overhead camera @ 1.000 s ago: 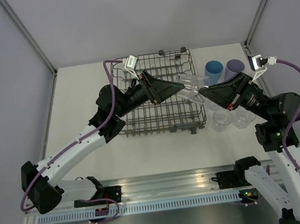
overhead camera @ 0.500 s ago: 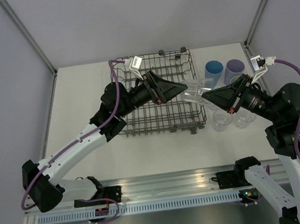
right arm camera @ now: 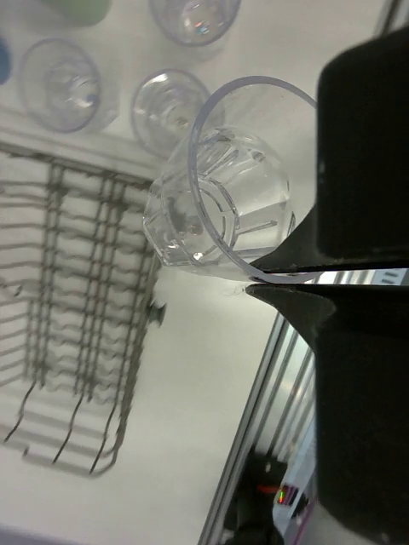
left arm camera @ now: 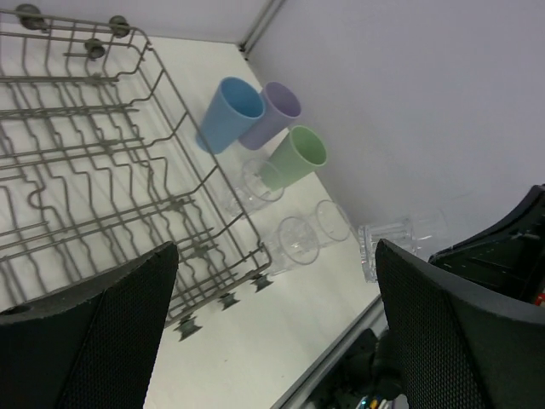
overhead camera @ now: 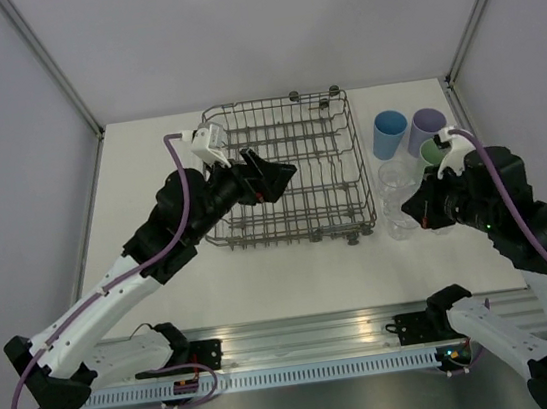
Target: Unload the cups from the dish rack
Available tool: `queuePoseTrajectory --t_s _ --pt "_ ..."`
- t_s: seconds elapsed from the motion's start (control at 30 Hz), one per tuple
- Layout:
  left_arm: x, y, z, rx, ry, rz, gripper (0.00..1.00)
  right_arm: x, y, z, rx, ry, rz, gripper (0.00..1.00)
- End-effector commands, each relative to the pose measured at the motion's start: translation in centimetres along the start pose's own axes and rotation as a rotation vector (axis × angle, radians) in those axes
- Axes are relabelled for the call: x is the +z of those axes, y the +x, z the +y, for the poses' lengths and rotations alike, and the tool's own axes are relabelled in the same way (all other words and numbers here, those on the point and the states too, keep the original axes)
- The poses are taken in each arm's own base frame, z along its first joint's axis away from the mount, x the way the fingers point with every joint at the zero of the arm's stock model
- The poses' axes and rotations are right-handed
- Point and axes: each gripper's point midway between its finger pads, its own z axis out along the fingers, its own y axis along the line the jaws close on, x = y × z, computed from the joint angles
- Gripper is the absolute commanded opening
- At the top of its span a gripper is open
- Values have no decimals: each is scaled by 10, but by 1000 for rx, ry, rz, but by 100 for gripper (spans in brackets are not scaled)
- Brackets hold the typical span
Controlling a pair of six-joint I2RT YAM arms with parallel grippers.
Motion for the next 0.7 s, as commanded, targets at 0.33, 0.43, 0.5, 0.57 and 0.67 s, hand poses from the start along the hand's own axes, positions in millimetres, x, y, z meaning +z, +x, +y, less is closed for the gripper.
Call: queuePoseTrajectory --t_s 0.33,0.43,0.5,0.57,0.67 --pt "-33 14 73 216 -266 -10 100 36 100 -85 2 428 407 0" --pt "-31 19 80 225 -287 2 100 50 119 -89 36 444 466 0" --pt "-31 20 81 232 -291 9 100 59 125 -95 59 469 441 0" --pt "-31 20 81 237 -290 13 100 64 136 -102 80 496 447 0" --pt "-32 16 81 254 -290 3 100 74 147 -104 114 494 428 0"
